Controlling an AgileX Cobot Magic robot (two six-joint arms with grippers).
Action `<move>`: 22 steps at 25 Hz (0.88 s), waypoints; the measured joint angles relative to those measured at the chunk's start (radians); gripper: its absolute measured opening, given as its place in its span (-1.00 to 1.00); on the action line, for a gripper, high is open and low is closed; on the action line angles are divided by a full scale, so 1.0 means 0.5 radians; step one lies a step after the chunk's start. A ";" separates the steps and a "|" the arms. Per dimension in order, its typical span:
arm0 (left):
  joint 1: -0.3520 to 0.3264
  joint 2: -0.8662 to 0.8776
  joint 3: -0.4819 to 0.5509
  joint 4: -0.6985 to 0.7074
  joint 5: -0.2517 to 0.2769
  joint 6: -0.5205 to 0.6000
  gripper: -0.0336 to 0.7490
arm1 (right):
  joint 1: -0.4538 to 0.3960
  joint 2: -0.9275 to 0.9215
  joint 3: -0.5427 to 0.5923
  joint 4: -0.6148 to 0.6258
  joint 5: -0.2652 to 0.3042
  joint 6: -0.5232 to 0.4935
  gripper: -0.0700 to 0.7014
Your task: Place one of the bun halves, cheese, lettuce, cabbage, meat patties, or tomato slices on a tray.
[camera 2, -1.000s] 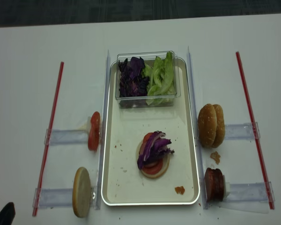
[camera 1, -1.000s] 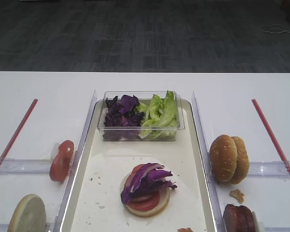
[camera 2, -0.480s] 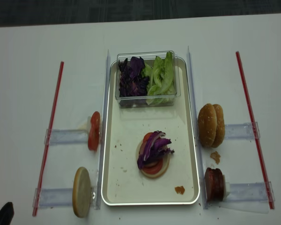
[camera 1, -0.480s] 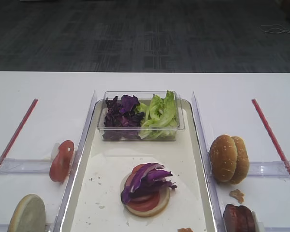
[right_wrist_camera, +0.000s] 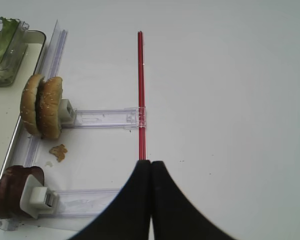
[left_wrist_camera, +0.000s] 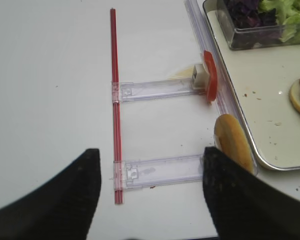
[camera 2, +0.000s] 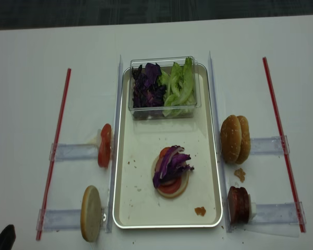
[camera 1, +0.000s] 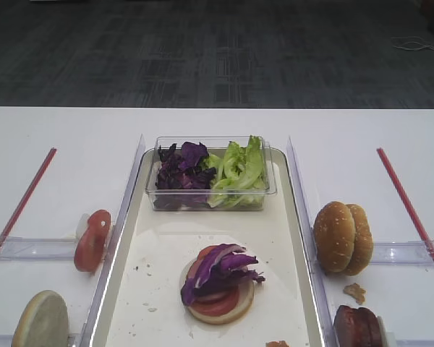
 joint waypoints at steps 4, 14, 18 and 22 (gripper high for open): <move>0.000 0.000 0.000 0.000 0.000 0.000 0.15 | 0.000 0.000 0.000 0.000 0.000 0.000 -0.78; 0.000 0.000 0.000 0.000 0.000 0.000 0.15 | 0.000 0.000 0.000 0.000 0.000 0.000 0.20; 0.000 0.000 0.000 0.000 0.000 0.000 0.15 | 0.000 0.000 0.000 0.000 0.000 0.000 0.85; 0.000 0.000 0.000 0.000 0.000 0.000 0.15 | 0.000 0.000 0.000 0.000 0.000 0.000 0.96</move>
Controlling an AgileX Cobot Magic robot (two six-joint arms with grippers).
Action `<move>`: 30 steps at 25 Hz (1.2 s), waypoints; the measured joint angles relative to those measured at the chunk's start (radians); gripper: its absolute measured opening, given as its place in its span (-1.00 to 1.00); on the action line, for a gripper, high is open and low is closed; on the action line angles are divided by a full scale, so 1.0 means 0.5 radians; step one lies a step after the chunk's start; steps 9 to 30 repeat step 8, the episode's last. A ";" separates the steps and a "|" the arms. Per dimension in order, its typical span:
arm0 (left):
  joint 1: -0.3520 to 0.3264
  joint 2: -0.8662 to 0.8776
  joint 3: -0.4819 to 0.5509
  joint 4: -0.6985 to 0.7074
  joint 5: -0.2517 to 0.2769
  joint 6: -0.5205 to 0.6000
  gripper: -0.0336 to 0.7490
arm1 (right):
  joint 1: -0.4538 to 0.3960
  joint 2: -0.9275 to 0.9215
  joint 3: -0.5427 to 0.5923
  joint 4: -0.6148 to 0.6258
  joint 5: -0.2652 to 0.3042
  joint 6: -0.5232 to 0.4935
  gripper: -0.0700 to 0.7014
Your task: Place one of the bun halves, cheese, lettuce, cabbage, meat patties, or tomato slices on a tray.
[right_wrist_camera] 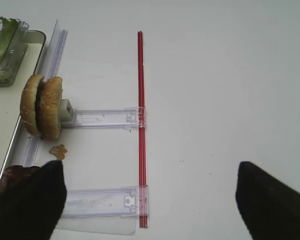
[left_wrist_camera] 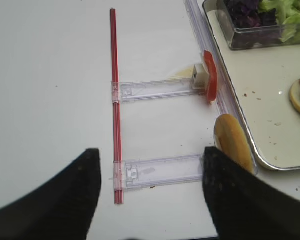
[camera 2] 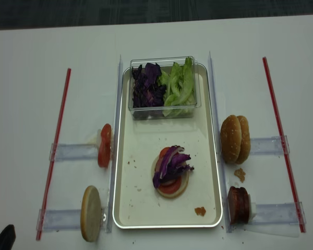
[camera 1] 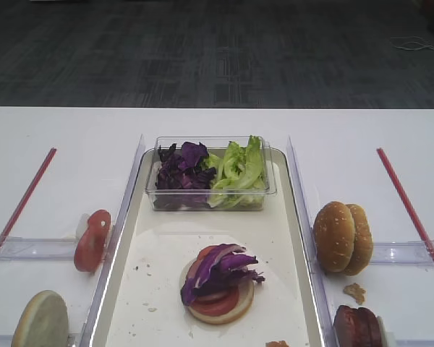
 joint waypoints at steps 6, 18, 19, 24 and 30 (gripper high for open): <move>0.000 0.000 0.000 0.000 0.000 0.000 0.15 | 0.000 0.000 0.000 0.000 0.000 0.000 0.97; 0.000 0.000 0.000 0.000 0.000 0.000 0.15 | 0.000 0.000 0.000 0.000 0.000 0.000 0.97; 0.000 0.000 0.000 0.000 0.000 0.000 0.15 | 0.000 0.000 0.000 0.000 0.000 0.000 0.97; 0.000 0.000 0.000 0.000 0.000 0.000 0.15 | 0.000 0.000 0.000 0.000 0.000 0.000 0.97; 0.000 0.000 0.000 0.000 0.000 0.000 0.15 | 0.000 0.000 0.000 0.000 0.000 0.000 0.97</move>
